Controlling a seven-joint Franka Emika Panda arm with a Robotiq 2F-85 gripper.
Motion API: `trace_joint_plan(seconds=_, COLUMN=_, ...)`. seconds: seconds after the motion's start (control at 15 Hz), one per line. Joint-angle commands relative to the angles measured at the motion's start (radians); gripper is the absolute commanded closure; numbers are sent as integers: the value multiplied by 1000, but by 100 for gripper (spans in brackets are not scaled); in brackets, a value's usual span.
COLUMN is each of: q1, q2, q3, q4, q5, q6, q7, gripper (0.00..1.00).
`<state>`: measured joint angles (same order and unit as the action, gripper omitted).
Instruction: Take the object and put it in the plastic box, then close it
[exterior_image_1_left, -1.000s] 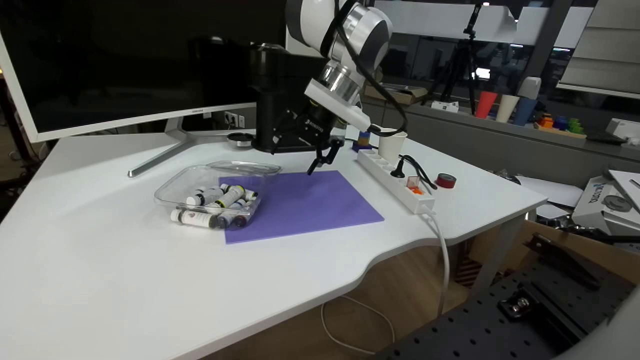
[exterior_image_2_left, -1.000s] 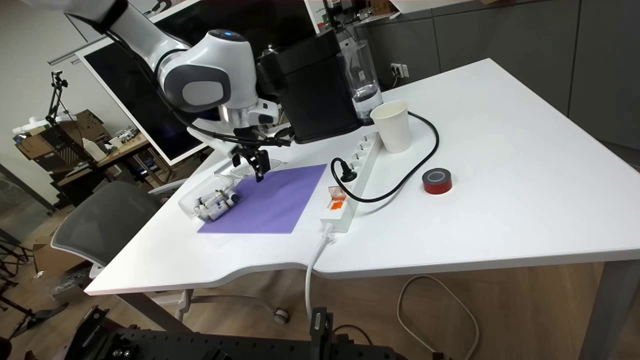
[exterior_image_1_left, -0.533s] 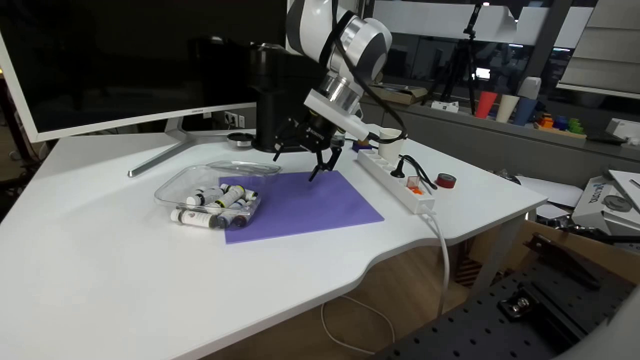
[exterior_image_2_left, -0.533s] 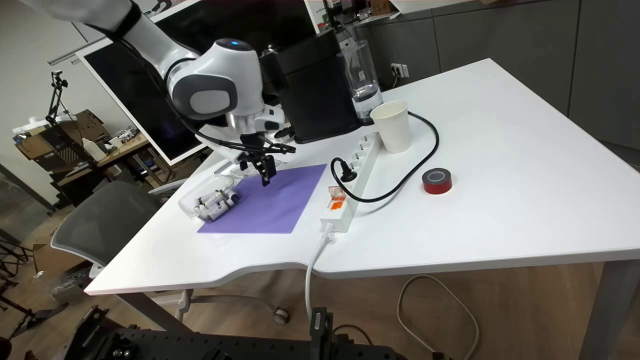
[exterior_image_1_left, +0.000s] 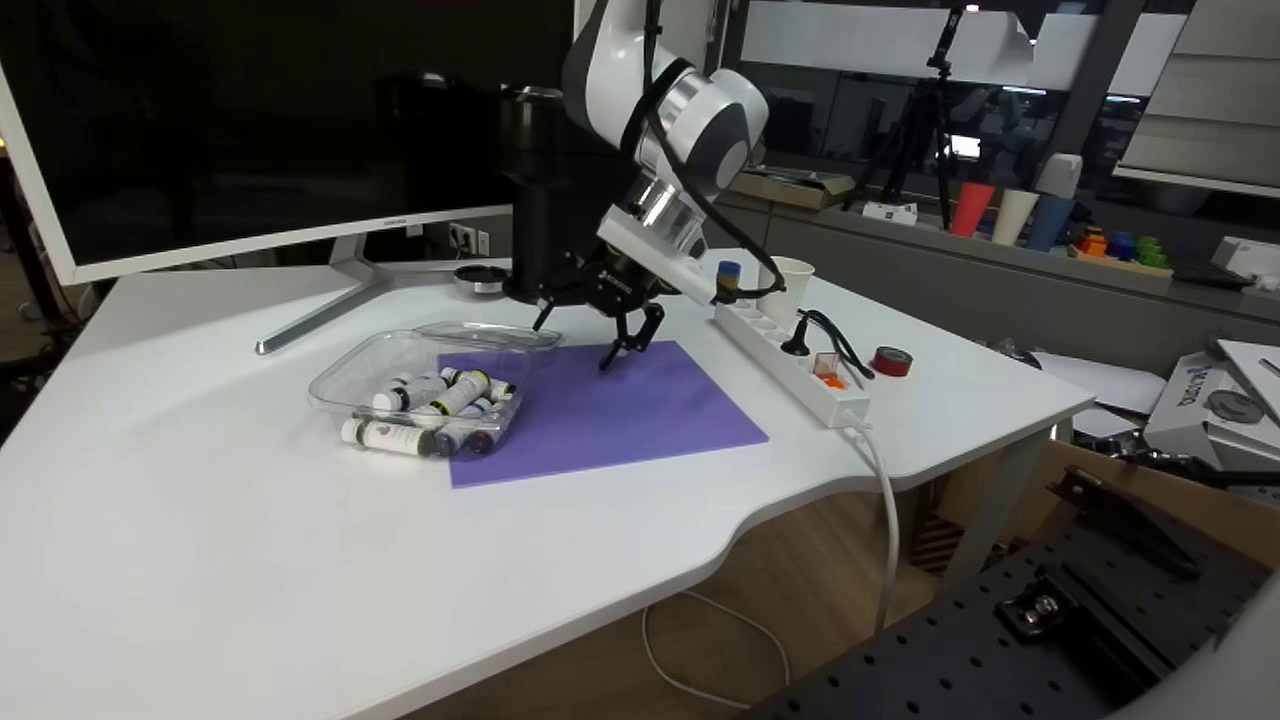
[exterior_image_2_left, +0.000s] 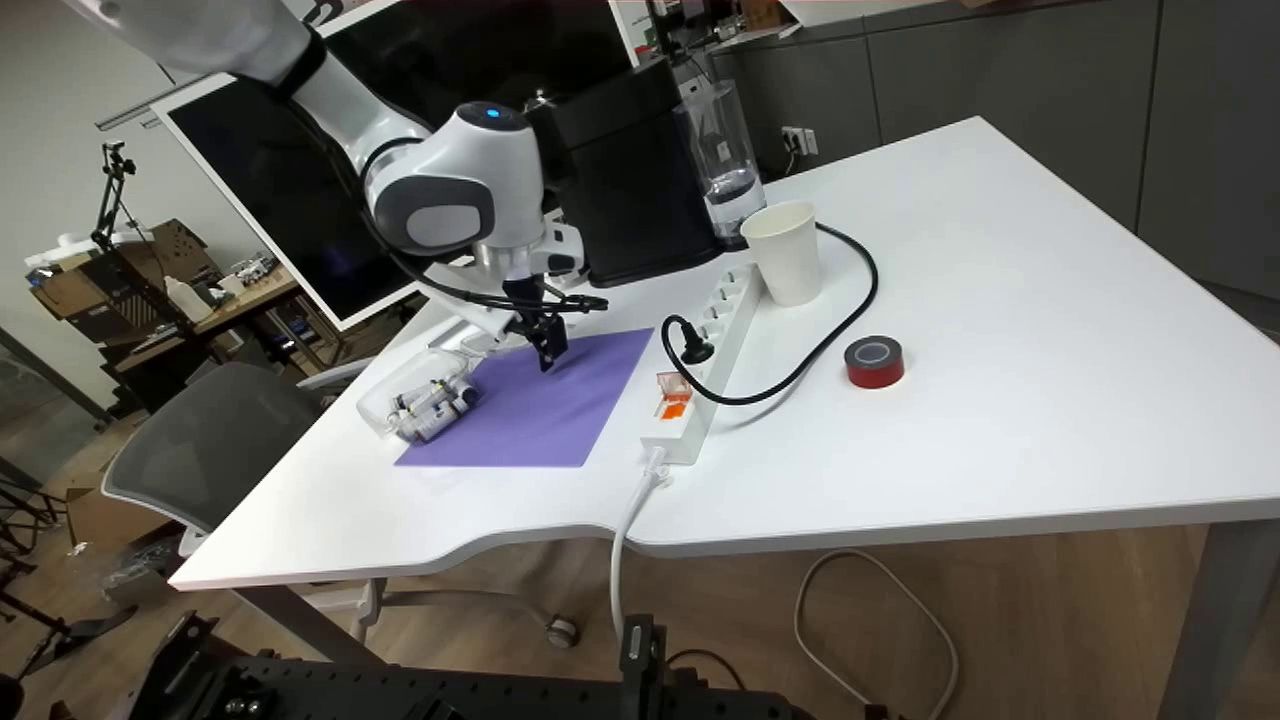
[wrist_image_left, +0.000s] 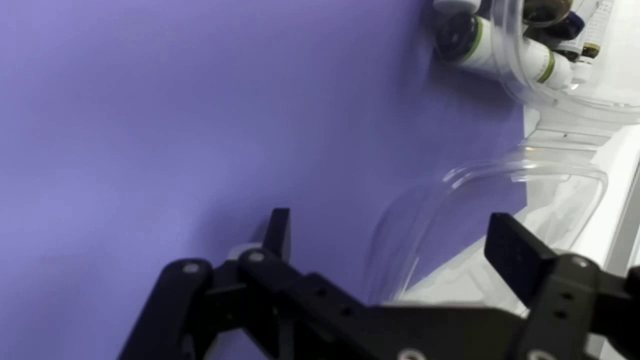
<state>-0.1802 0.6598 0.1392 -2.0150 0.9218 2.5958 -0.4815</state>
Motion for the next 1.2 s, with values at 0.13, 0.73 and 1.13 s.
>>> trace_joint_plan(seconds=0.13, q1=-51, q2=50, q3=60, q4=80, q5=77, q6=-19, q7=-132, gripper=0)
trace_joint_plan(seconds=0.73, q1=-50, q2=121, q3=50, q4=189, q5=170, q6=-191, q7=-280, gripper=0)
trace_joint_plan(seconds=1.13, q1=-41, q2=111, q3=28, q4=202, q5=197, q6=-282, q7=-401, gripper=0)
